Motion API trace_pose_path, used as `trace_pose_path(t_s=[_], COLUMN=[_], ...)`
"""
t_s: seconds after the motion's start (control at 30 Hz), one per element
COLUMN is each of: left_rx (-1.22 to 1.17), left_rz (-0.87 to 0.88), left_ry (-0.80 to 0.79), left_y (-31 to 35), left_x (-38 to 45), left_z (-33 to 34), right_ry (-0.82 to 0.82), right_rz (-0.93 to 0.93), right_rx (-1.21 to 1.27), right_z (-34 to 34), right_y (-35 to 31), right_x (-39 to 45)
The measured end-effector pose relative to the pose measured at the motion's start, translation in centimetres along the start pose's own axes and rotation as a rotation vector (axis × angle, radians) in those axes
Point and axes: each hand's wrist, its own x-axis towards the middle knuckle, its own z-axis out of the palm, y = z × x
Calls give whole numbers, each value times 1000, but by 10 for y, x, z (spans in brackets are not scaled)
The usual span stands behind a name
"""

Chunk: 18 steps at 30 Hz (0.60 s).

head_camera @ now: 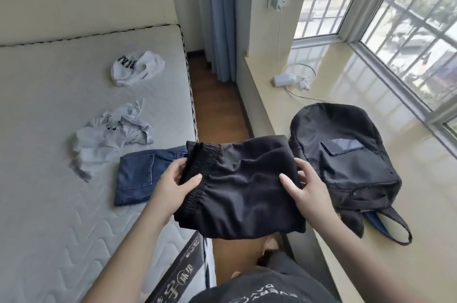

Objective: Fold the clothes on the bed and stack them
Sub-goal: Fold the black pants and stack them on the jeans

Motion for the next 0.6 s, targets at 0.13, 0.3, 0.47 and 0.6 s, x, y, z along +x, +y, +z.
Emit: trace_pose_path(t_s=[0.13, 0.3, 0.47, 0.6], left_rx=[-26, -84, -133, -158], left_rz=[-19, -88, -173, -208], left_ry=[56, 166, 292, 377], left_y=[1, 3, 0, -12], left_x=[42, 83, 103, 106], left_z=[-1, -1, -12, -32], right_ry=[-90, -238, -427, -548], right_rz=[-14, -16, -9, -2], right_rx=[21, 71, 71, 63], right_z=[15, 32, 58, 94], right_y=[-5, -12, -19, -27], right_x=[61, 138, 195, 218])
